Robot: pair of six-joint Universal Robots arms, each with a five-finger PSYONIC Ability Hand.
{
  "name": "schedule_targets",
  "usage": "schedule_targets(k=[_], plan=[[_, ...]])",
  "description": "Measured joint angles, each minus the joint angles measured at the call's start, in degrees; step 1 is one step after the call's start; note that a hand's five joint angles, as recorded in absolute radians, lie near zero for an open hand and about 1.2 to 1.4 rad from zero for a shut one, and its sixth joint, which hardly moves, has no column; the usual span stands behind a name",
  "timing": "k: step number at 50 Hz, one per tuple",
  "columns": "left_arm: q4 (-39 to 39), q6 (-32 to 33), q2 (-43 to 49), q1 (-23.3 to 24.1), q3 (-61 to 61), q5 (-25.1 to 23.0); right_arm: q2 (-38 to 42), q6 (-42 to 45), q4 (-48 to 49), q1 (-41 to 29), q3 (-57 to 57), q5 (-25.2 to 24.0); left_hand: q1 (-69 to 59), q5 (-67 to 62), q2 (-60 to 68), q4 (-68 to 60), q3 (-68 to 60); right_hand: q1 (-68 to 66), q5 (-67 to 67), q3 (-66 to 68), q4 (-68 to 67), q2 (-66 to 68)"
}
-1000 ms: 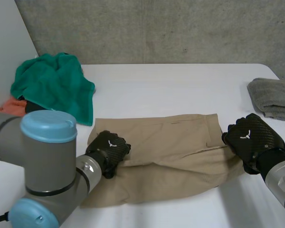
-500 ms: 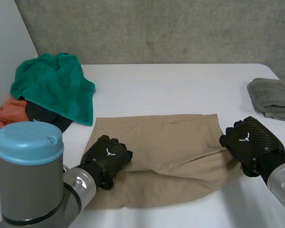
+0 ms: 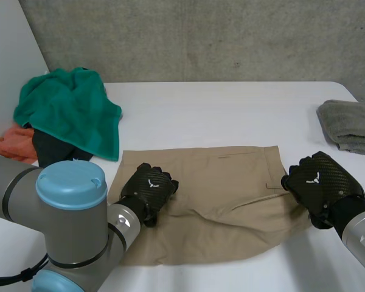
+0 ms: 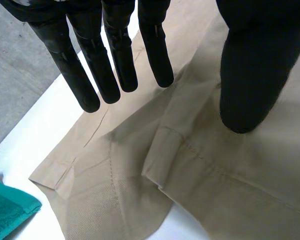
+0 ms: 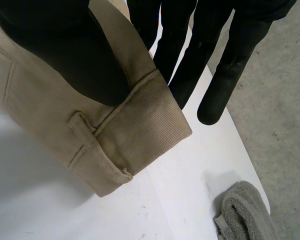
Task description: Fold the laundry.
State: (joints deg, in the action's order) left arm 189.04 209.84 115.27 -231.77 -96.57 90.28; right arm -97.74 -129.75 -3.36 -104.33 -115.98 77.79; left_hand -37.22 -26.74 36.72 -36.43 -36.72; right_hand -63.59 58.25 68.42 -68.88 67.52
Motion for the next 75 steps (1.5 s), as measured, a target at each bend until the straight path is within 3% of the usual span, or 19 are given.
schedule_targets(k=[7, 11, 12, 14, 18, 22, 27, 30, 34, 38, 41, 47, 53, 61, 67, 71, 75], plan=[[0.1, 0.0, 1.6, -0.5, 0.5, 0.1, 0.1, 0.0, 0.3, 0.0, -0.4, -0.1, -3.4, -3.2, 3.5, -3.4, -3.4, 0.0, 0.0, 0.0, 0.0, 0.0], [-0.1, 0.0, 3.0, -0.8, 0.8, 0.3, 0.2, 0.0, 0.5, 0.0, -0.5, 0.0, -17.0, -15.6, 16.0, -16.2, -15.8, 0.0, 0.0, 0.0, 0.0, 0.0], [-0.1, 0.0, 3.2, -0.9, 0.9, 0.3, 0.2, 0.0, 0.5, 0.0, -0.5, 0.0, -24.8, -24.0, 25.2, -24.8, -24.8, 0.0, 0.0, 0.0, 0.0, 0.0], [-0.4, 0.0, 3.3, -1.0, 1.0, 0.5, 0.2, 0.0, 0.5, 0.0, -0.5, 0.0, -27.9, -28.8, 31.0, -31.4, -30.6, 0.0, 0.0, 0.0, 0.0, 0.0], [-0.9, 0.0, 1.7, -1.0, 0.7, 1.6, 0.0, 0.2, 0.1, 0.2, -0.1, 0.2, -27.9, -28.8, 31.6, -32.1, -31.3, 0.0, 0.0, 0.0, 0.0, 0.0], [-3.2, -0.4, -6.7, -0.2, -0.8, 4.4, -1.7, 0.9, -1.9, 0.7, 0.6, 0.6, -27.9, -28.8, 31.6, -32.1, -31.3, 0.0, 0.0, 0.0, 0.0, 0.0], [-9.6, -0.5, -19.3, 1.8, -2.9, 6.3, -5.5, 3.5, -8.8, 3.3, 2.2, 0.4, -27.9, -29.2, 31.6, -32.2, -31.3, 0.0, 0.0, 0.0, 0.0, 0.0], [-18.5, -0.5, -27.6, 3.7, -3.7, 6.6, -8.2, 7.1, -16.2, 6.6, 3.8, 0.1, -27.9, -30.0, 31.8, -32.2, -31.3, 0.0, 0.0, 0.0, 0.0, 0.0], [-29.7, -0.5, -32.8, 6.1, -3.2, 6.5, -10.2, 11.2, -22.4, 9.8, 5.8, -1.3, -27.9, -30.0, 31.8, -32.2, -31.3, 0.0, 0.0, 0.0, 0.0, 0.0], [-35.3, -0.6, -33.4, 8.1, -2.1, 6.4, -10.7, 13.1, -24.7, 11.5, 7.1, -3.9, -27.9, -30.0, 31.9, -32.2, -31.5, 0.0, 0.0, 0.0, 0.0, 0.0], [-34.3, -0.5, -31.1, 8.8, -1.3, 6.5, -9.6, 13.0, -24.2, 12.1, 7.7, -6.6, -27.9, -30.6, 31.9, -32.2, -31.6, 0.0, 0.0, 0.0, 0.0, 0.0], [-23.7, 0.0, -21.8, 6.5, 1.0, 6.7, -0.9, 8.3, -16.9, 11.2, 8.8, -9.8, -27.9, -31.0, 31.9, -32.2, -31.6, 0.0, 0.0, 0.0, 0.0, 0.0], [-15.4, 0.3, -10.2, 0.9, 5.5, 6.8, 10.2, 2.0, -8.2, 6.9, 12.6, -6.6, -27.9, -31.0, 31.9, -32.2, -31.6, 0.0, 0.1, 0.0, 0.0, 0.0], [-16.0, 0.3, -6.9, 1.1, 8.3, 6.6, 14.3, 0.0, -4.5, 2.8, 16.4, -1.0, -27.9, -31.0, 31.9, -32.2, -31.6, 0.0, 0.1, 0.0, 0.0, 0.0], [-16.7, 0.2, -7.9, 1.5, 7.9, 6.3, 14.1, -0.1, -4.0, 2.6, 16.1, -0.8, -27.8, -30.9, 31.7, -32.1, -31.5, 0.0, 0.1, 0.0, 0.0, 0.0], [-17.1, 0.2, -8.1, 1.5, 7.0, 6.2, 14.2, -0.2, -3.8, 2.7, 14.7, -1.1, -6.6, -9.8, 9.3, -9.9, -9.6, 0.0, 0.1, 0.0, 0.0, 0.0], [-17.4, 0.2, -8.1, 1.4, 6.0, 6.3, 14.3, -0.3, -3.3, 2.7, 13.3, -1.3, -5.3, -5.7, 6.1, -6.0, -6.3, 0.0, 0.1, 0.0, 0.0, 0.0]])
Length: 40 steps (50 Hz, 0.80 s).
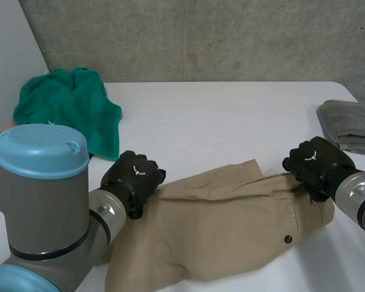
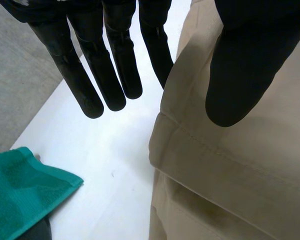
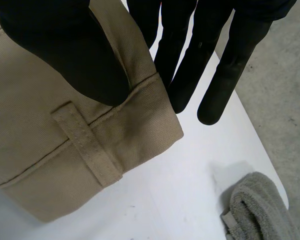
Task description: Fold the laundry.
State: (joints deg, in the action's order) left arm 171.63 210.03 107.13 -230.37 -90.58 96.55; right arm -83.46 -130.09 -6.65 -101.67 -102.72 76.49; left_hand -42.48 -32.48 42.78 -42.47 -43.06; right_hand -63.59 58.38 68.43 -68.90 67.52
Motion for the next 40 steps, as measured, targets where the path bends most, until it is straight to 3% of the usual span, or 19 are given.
schedule_targets(k=[17, 20, 21, 26, 31, 40], plan=[[2.1, -0.1, 4.7, -0.4, -0.4, 0.1, 0.1, -0.1, 1.4, 0.2, -2.4, -0.2, -0.4, -0.1, 0.1, -0.1, -0.1, 0.0, 0.0, 0.0, 0.0, 0.0], [3.9, -0.1, 7.2, -0.6, 0.1, 0.1, 0.1, -0.1, 2.1, 0.1, -2.6, -0.2, -13.8, -11.9, 12.0, -12.2, -11.7, 0.0, 0.0, 0.0, 0.0, 0.0], [4.7, 0.0, 8.2, -0.6, 0.5, 0.1, 0.1, -0.1, 2.4, 0.1, -2.6, -0.2, -23.1, -21.3, 21.5, -21.7, -21.0, 0.0, 0.0, 0.0, 0.0, 0.0], [8.5, 0.1, 11.6, -1.1, 3.5, 0.3, 0.6, -0.6, 4.8, -0.3, -1.3, 0.0, -24.1, -23.8, 25.8, -26.1, -25.1, 0.0, 0.0, 0.0, 0.0, 0.0], [14.5, 0.4, 13.3, -3.8, 11.4, 0.3, 2.8, -4.7, 11.2, -2.8, 4.4, 1.2, -24.1, -23.8, 25.8, -26.1, -25.2, 0.0, 0.0, 0.0, 0.0, 0.0], [40.2, 2.8, 9.6, -9.9, 28.3, -0.8, 5.5, -21.5, 36.9, -7.3, 20.7, 10.0, -24.1, -23.8, 25.8, -26.1, -25.2, 0.0, 0.0, 0.0, 0.0, 0.0]])
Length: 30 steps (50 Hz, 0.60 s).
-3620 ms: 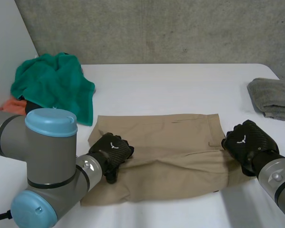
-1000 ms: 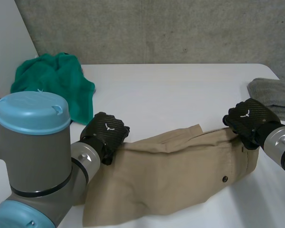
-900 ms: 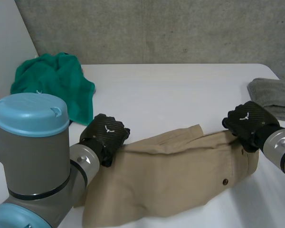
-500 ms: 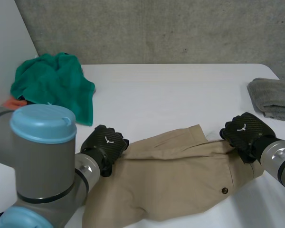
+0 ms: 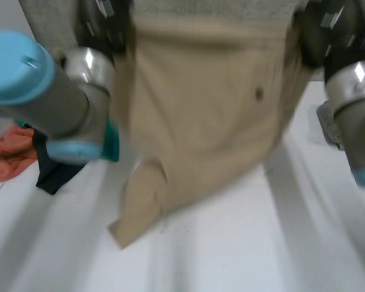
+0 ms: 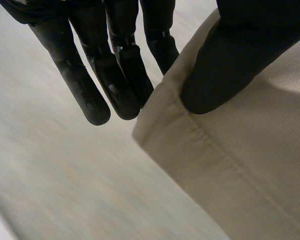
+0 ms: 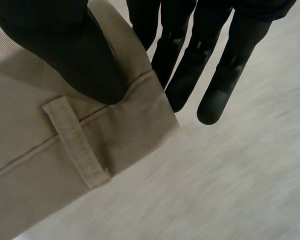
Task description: Fold the laundry.
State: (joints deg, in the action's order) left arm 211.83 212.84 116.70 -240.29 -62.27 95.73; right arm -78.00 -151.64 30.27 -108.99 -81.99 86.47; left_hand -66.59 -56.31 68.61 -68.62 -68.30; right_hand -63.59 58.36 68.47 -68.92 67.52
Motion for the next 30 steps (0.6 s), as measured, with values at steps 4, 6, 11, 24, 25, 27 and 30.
schedule_targets(k=[4, 6, 11, 24, 25, 27, 30], plan=[[10.9, 0.2, -2.9, -1.7, 2.8, -1.2, 1.2, -3.8, 9.3, -0.4, 5.5, 3.8, 0.0, 0.0, 0.0, 0.0, 0.0, 0.0, 0.0, 0.0, 0.0, 0.0], [13.0, 0.2, -3.8, -2.3, 3.0, -1.7, 2.4, -4.4, 10.6, -0.4, 7.8, 4.8, 0.0, 0.0, 0.0, 0.0, 0.0, 0.0, 0.0, 0.0, 0.0, 0.0], [11.8, 0.1, -4.4, -2.5, 0.7, -2.2, 5.5, -4.3, 9.1, -0.4, 10.9, 5.5, 0.0, 0.0, 0.1, -0.1, -0.1, 0.0, 0.0, 0.0, 0.0, 0.0], [1.7, 0.3, -5.7, 1.7, -26.0, -1.9, 13.5, 0.1, -6.4, -0.2, 4.6, 2.6, 0.0, 0.0, 0.2, -0.2, -0.1, 0.0, 0.0, 0.0, 0.0, 0.0], [0.3, 0.4, -6.0, 2.3, -27.7, -1.9, 13.7, 0.8, -8.0, -0.1, 3.9, 2.3, 0.0, 0.0, 0.2, -0.2, -0.1, 0.0, 0.0, 0.0, 0.0, 0.0], [-3.2, 0.5, -7.0, 3.5, -31.1, -1.8, 14.0, 3.2, -12.5, 0.0, 1.9, 1.1, 0.0, 0.0, 0.2, -0.2, -0.1, 0.0, 0.0, 0.0, 0.0, 0.0], [-12.0, 0.5, -10.4, 5.9, -36.6, -1.1, 13.8, 8.0, -20.4, 0.3, -2.2, -0.9, 0.0, 0.0, 0.2, -0.2, -0.2, 0.0, 0.0, 0.1, 0.0, 0.0]])
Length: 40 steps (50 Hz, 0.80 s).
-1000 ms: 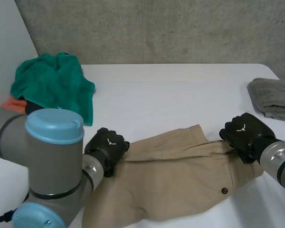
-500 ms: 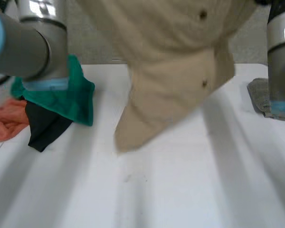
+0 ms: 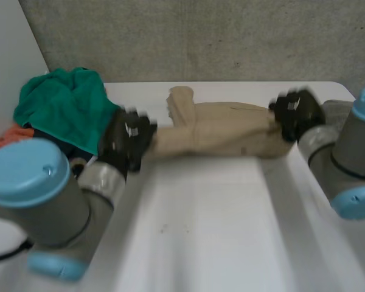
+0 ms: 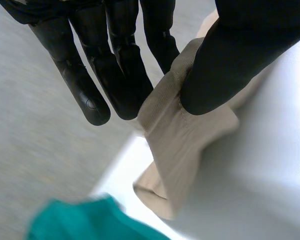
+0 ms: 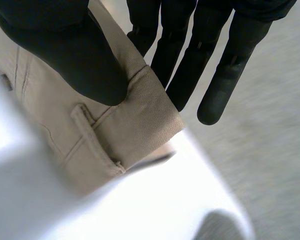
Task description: Fold the laundry.
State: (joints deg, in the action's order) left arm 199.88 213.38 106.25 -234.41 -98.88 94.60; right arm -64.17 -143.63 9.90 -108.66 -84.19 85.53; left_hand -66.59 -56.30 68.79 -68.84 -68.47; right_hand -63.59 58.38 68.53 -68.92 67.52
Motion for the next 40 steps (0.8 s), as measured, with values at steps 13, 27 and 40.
schedule_targets(k=[13, 27, 40], plan=[[-43.5, -0.4, -14.9, 8.9, -4.7, 4.8, -15.7, 19.1, -30.8, 0.2, -17.2, -1.9, 0.0, 0.0, 0.0, 0.0, 0.0, 0.0, 0.0, 0.0, 0.0, 0.0], [-36.1, 0.4, -8.1, 7.3, 0.4, 4.4, -21.7, 21.7, -28.4, -0.1, -22.6, -2.0, 0.0, 0.0, 0.0, 0.0, 0.0, 0.0, 0.0, 0.0, 0.0, 0.0], [-9.3, 3.6, 12.8, -2.6, 21.9, -1.5, -12.4, 11.4, -9.3, -0.1, -12.5, -1.1, 0.0, 0.0, 0.0, 0.0, 0.0, 0.0, 0.0, 0.0, 0.0, 0.0]])
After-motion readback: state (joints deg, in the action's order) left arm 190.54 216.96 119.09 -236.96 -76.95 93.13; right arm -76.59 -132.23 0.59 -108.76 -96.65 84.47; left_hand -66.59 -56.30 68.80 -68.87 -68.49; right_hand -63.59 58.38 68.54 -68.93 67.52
